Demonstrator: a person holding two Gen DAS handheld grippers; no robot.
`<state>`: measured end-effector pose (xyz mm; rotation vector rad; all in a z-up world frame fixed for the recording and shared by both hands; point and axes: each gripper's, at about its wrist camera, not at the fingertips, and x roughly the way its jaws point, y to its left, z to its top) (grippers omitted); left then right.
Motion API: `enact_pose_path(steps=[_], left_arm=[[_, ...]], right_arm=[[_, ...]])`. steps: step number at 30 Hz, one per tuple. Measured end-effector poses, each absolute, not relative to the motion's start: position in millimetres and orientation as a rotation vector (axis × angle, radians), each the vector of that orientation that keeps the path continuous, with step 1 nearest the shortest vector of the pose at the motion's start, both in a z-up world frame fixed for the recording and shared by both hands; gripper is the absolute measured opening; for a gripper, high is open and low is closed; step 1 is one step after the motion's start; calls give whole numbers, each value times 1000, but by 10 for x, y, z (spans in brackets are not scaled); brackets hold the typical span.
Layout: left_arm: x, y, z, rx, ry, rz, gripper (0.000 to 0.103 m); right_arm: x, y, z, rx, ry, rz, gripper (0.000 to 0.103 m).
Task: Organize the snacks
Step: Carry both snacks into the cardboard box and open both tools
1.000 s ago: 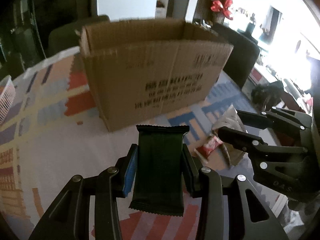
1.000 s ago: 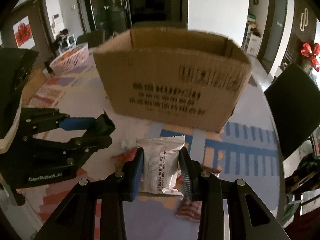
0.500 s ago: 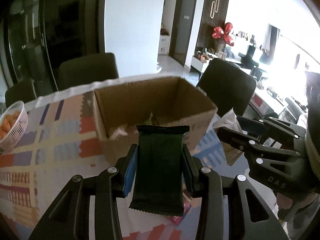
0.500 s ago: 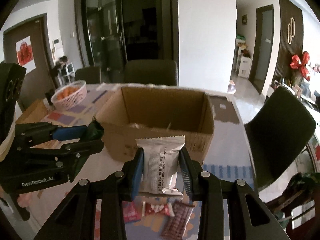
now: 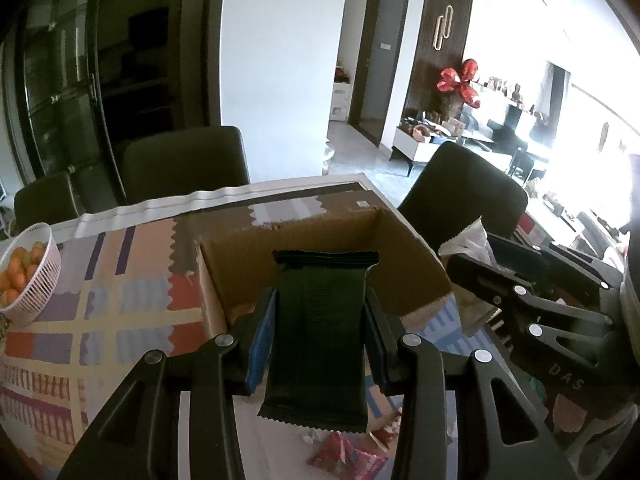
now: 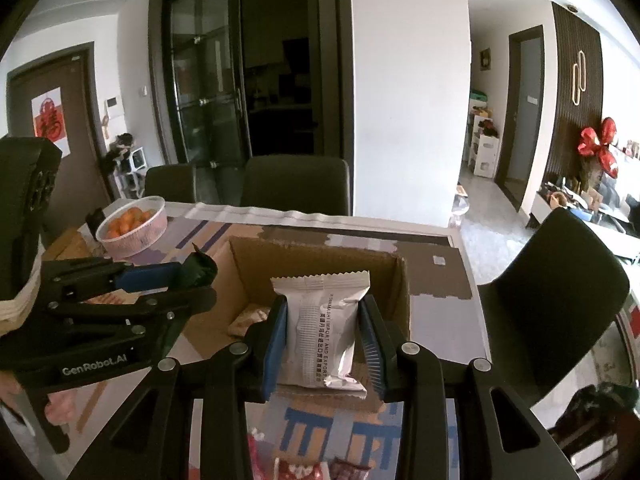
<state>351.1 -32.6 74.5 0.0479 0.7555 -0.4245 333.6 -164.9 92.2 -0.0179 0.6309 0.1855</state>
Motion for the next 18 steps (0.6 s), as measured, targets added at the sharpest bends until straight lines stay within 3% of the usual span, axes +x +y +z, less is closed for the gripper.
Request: enact_pose_path(steps=[13,17,18], left_arm=[[3976,-384,559,56,796,-389,41],[3973,-381,517,98,767,-304,62],[3944,-373,513,103,762,-299,63]], right_arm=[[3845,-1685,730,-10,686,180,36],[3872,-1703,632,-1,700,177,37],[3868,-1709,610,-6,703,169,37]])
